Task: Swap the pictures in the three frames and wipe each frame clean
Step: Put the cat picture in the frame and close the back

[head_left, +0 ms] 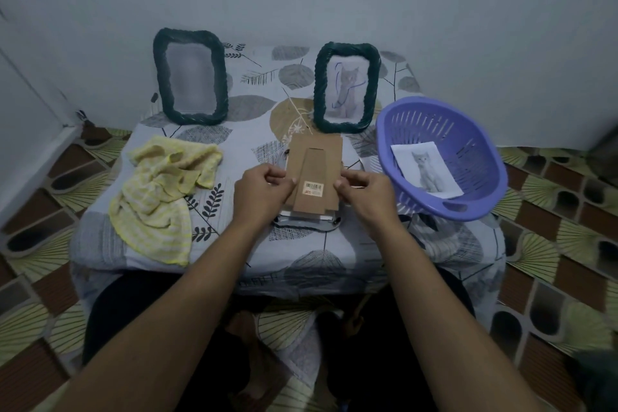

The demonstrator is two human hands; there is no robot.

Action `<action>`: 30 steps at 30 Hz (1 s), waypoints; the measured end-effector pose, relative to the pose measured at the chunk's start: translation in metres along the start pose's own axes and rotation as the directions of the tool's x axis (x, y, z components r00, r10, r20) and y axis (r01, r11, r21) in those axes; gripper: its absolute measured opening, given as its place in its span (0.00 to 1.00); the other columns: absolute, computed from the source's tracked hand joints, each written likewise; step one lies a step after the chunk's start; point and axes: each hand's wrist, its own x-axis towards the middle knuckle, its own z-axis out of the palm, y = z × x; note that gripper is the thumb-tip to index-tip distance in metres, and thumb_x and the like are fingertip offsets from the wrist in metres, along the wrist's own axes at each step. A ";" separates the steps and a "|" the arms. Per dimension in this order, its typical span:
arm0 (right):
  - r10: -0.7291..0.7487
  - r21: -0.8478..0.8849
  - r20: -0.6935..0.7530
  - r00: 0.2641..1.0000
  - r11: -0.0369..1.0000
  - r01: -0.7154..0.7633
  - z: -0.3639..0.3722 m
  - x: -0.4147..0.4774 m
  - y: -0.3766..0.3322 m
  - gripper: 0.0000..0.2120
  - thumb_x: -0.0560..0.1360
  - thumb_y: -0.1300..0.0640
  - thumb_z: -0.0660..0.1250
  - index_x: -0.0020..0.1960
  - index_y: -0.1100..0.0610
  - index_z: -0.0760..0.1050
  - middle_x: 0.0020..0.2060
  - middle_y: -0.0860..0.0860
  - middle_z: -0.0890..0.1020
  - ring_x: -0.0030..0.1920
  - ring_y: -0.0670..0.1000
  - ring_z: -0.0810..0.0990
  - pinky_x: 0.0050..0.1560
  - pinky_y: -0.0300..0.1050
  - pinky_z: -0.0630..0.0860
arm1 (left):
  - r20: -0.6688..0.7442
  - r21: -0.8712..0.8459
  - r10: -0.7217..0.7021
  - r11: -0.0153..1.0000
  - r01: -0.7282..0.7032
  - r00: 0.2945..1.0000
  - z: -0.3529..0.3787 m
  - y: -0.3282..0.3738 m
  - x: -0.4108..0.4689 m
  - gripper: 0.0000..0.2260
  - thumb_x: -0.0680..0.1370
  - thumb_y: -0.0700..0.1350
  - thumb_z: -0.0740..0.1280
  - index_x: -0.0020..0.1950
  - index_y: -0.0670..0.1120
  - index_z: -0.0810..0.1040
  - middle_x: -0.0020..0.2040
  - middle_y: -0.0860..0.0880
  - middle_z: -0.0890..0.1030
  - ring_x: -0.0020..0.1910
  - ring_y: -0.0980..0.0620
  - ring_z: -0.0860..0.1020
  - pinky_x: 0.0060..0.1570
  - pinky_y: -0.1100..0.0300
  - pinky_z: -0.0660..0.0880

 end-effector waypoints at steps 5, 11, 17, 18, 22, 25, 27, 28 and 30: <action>-0.014 -0.111 0.011 1.000 0.994 0.015 0.000 -0.004 -0.002 0.14 0.73 0.62 0.75 0.58 0.59 0.82 0.45 0.52 0.86 0.48 0.52 0.85 0.56 0.54 0.82 | -0.026 0.082 0.051 0.995 -0.049 0.998 0.001 -0.004 -0.003 0.09 0.74 0.49 0.75 0.50 0.46 0.83 0.43 0.53 0.81 0.41 0.56 0.79 0.37 0.68 0.71; -0.047 -0.252 0.029 0.998 0.966 0.053 0.000 -0.004 -0.002 0.14 0.74 0.62 0.74 0.59 0.60 0.83 0.38 0.45 0.82 0.40 0.44 0.81 0.50 0.37 0.79 | -0.025 0.103 0.052 0.993 -0.049 0.998 0.002 -0.010 0.000 0.09 0.73 0.50 0.75 0.49 0.48 0.82 0.41 0.53 0.82 0.39 0.50 0.82 0.44 0.52 0.81; -0.061 -0.373 0.034 0.998 0.925 0.070 0.002 -0.005 -0.005 0.16 0.74 0.59 0.75 0.61 0.59 0.82 0.43 0.48 0.83 0.45 0.46 0.81 0.52 0.35 0.73 | -0.006 0.137 0.058 0.989 -0.056 0.998 0.002 -0.014 -0.002 0.08 0.73 0.50 0.75 0.48 0.48 0.83 0.39 0.54 0.81 0.43 0.52 0.82 0.47 0.53 0.80; -0.064 -0.387 0.037 0.997 0.919 0.074 0.002 -0.005 -0.006 0.16 0.74 0.59 0.75 0.61 0.59 0.82 0.43 0.48 0.83 0.46 0.46 0.81 0.53 0.35 0.73 | -0.005 0.138 0.059 0.989 -0.058 0.998 0.002 -0.014 -0.002 0.08 0.72 0.50 0.75 0.47 0.48 0.83 0.39 0.55 0.81 0.43 0.52 0.82 0.47 0.53 0.80; -0.053 -0.437 0.037 0.998 0.897 0.064 0.003 -0.006 -0.006 0.14 0.74 0.59 0.73 0.59 0.57 0.83 0.43 0.48 0.84 0.48 0.47 0.82 0.54 0.38 0.76 | 0.007 0.155 0.061 0.986 -0.062 0.998 0.002 -0.016 -0.001 0.07 0.72 0.49 0.75 0.47 0.48 0.84 0.37 0.55 0.81 0.42 0.52 0.82 0.47 0.55 0.79; -0.048 -0.469 0.044 0.998 0.881 0.063 0.003 -0.009 -0.006 0.11 0.73 0.61 0.70 0.55 0.56 0.85 0.42 0.49 0.86 0.46 0.49 0.83 0.52 0.43 0.80 | 0.018 0.162 0.058 0.985 -0.060 0.998 0.002 -0.017 0.000 0.08 0.72 0.49 0.76 0.48 0.47 0.85 0.37 0.54 0.82 0.42 0.52 0.82 0.47 0.55 0.79; -0.045 -0.488 0.050 0.998 0.871 0.064 0.003 -0.010 -0.004 0.09 0.73 0.61 0.69 0.51 0.55 0.85 0.40 0.49 0.86 0.45 0.50 0.84 0.50 0.45 0.81 | 0.031 0.172 0.049 0.984 -0.054 0.998 0.002 -0.018 0.001 0.09 0.72 0.49 0.76 0.49 0.46 0.85 0.37 0.52 0.82 0.42 0.51 0.82 0.48 0.56 0.79; -0.041 -0.493 0.051 0.998 0.868 0.061 0.004 -0.010 -0.004 0.08 0.72 0.61 0.69 0.50 0.56 0.85 0.39 0.50 0.85 0.44 0.50 0.84 0.49 0.45 0.81 | 0.039 0.174 0.047 0.983 -0.053 0.998 0.002 -0.018 0.002 0.09 0.72 0.48 0.76 0.49 0.46 0.85 0.37 0.51 0.83 0.43 0.50 0.82 0.48 0.56 0.78; -0.032 -0.495 0.049 0.998 0.867 0.052 0.004 -0.010 -0.003 0.09 0.72 0.60 0.69 0.51 0.56 0.85 0.40 0.50 0.86 0.46 0.50 0.83 0.50 0.45 0.81 | 0.054 0.180 0.046 0.982 -0.055 0.997 0.001 -0.018 0.002 0.10 0.72 0.48 0.76 0.49 0.45 0.85 0.37 0.51 0.83 0.43 0.49 0.82 0.48 0.57 0.78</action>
